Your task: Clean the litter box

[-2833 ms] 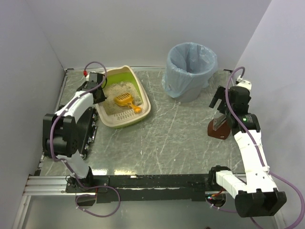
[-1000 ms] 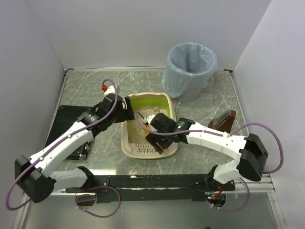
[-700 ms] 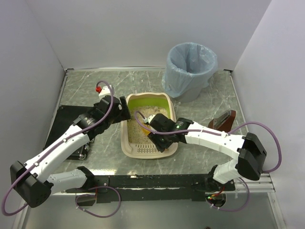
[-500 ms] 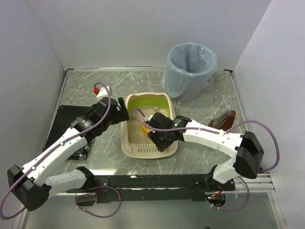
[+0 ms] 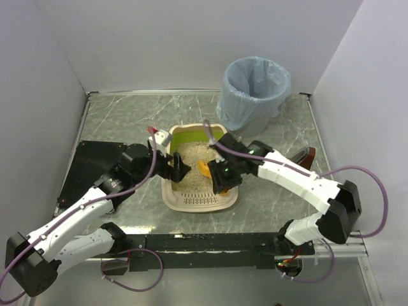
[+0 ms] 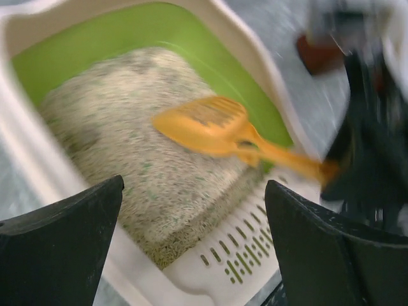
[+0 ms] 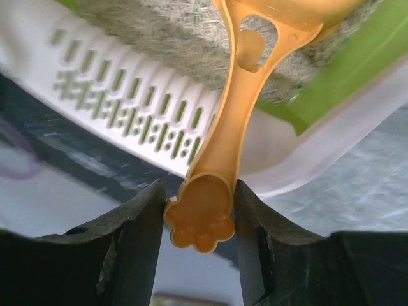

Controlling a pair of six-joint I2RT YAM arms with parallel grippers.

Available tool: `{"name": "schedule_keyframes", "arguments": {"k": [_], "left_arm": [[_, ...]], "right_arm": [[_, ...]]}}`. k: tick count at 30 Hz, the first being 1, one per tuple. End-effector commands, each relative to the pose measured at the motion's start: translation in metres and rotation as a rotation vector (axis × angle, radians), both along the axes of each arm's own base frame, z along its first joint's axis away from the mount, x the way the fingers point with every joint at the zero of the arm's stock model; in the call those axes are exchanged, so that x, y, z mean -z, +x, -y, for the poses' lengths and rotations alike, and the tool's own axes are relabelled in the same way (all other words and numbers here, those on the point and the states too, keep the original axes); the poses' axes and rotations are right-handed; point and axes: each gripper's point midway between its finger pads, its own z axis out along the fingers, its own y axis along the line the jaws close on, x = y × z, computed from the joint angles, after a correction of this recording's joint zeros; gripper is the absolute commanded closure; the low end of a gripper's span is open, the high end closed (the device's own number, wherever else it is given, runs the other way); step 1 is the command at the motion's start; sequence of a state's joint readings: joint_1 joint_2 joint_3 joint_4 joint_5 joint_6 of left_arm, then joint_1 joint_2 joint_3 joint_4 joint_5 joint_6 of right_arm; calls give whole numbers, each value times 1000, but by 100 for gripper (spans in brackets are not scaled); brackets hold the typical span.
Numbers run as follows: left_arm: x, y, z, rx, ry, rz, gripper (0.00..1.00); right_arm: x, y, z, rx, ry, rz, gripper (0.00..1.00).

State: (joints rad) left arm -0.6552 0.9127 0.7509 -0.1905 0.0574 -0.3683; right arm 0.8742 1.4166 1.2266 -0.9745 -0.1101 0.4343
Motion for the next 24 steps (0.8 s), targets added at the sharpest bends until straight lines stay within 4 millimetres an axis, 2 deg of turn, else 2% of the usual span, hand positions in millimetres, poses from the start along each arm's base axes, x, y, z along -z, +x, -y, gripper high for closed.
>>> {"name": "schedule_keyframes", "arguments": {"k": [1, 2, 5, 6, 7, 8, 9, 10, 12, 17, 22, 24], "left_arm": [[-27, -31, 44, 466, 15, 330, 3], [-33, -32, 48, 491, 6, 378, 3], [-40, -37, 60, 605, 24, 470, 3], [-32, -41, 67, 668, 31, 455, 3], [-40, -41, 72, 706, 41, 491, 3], [-39, -40, 76, 734, 49, 492, 3], [-20, -39, 82, 772, 77, 423, 3], [-29, -39, 91, 811, 91, 467, 3], [-5, -35, 101, 869, 157, 410, 3], [-1, -55, 118, 1058, 110, 412, 3], [-1, -57, 127, 1120, 82, 457, 3], [6, -62, 129, 1171, 65, 432, 3]], "right_arm": [[-47, -3, -5, 47, 256, -67, 80], [-55, -8, -9, 27, 317, -106, 80], [-65, -2, -7, 50, 379, -125, 81], [-68, -1, -6, 57, 400, -145, 81], [-69, 1, -7, 60, 410, -154, 82], [-71, 0, -8, 58, 431, -168, 82], [-75, -1, -9, 54, 458, -190, 82], [-76, 2, -8, 69, 471, -194, 82], [-78, 3, -7, 75, 480, -199, 82], [-85, 5, -5, 85, 536, -230, 82], [-93, 6, 1, 88, 584, -227, 82], [-94, 7, 3, 96, 600, -234, 82]]}}
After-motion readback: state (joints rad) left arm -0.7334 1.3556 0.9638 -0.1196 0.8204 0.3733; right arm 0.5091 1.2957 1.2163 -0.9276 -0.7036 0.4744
